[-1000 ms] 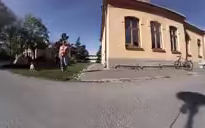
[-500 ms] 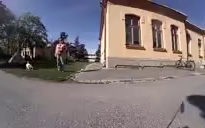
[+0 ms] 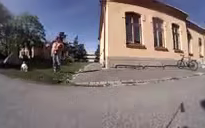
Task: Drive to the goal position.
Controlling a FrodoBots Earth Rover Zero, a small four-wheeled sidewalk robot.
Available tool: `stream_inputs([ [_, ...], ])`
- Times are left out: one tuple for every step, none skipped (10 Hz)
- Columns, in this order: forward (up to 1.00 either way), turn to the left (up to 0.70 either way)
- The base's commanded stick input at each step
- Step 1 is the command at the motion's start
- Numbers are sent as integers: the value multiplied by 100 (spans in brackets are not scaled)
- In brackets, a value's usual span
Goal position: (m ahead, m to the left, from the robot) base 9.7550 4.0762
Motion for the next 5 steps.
stream_inputs([
  [70, 4],
  [70, 24],
  [70, 31],
  [70, 11],
  [70, 0],
])
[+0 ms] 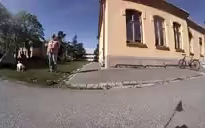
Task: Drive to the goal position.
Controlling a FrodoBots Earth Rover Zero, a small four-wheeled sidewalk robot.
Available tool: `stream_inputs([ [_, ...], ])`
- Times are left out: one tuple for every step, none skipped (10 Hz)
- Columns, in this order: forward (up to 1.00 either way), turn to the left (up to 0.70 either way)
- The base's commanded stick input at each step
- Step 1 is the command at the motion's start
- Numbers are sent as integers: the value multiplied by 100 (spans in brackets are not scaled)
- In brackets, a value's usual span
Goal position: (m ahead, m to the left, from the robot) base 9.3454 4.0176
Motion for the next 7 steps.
stream_inputs([
  [70, 0],
  [70, 0],
  [70, 0],
  [70, 0],
  [70, 2],
  [70, 16],
  [70, 28],
])
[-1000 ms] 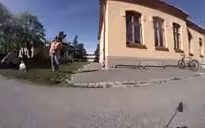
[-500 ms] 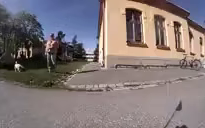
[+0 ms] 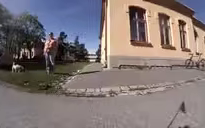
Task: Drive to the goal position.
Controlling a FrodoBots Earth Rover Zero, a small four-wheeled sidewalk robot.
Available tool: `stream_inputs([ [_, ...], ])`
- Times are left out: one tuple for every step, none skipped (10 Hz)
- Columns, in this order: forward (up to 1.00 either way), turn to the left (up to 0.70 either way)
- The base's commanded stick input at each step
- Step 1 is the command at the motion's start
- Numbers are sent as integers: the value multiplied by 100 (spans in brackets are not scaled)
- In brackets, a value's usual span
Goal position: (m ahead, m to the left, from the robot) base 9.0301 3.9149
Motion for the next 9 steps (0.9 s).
stream_inputs([
  [70, 19],
  [70, 0],
  [70, 0],
  [70, 0],
  [70, 0],
  [70, 0],
  [70, 0],
  [70, 0],
  [70, 0],
])
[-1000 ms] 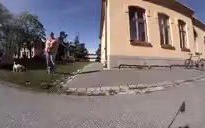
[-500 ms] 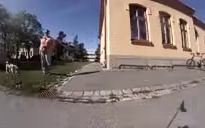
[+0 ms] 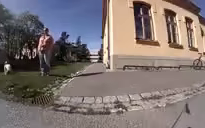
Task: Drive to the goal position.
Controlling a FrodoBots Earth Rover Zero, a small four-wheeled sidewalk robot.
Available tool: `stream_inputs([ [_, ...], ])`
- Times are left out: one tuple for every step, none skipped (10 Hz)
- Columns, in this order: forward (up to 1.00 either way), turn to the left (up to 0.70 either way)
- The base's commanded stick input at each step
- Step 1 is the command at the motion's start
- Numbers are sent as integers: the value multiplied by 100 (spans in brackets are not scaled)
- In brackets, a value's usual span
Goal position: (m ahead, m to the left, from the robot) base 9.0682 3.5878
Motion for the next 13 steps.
stream_inputs([
  [70, 0],
  [70, 0],
  [70, 17],
  [70, 33],
  [70, 23],
  [70, 10],
  [70, 0],
  [70, 0],
  [70, 2],
  [70, 10],
  [70, 17],
  [70, 25],
  [70, 14],
])
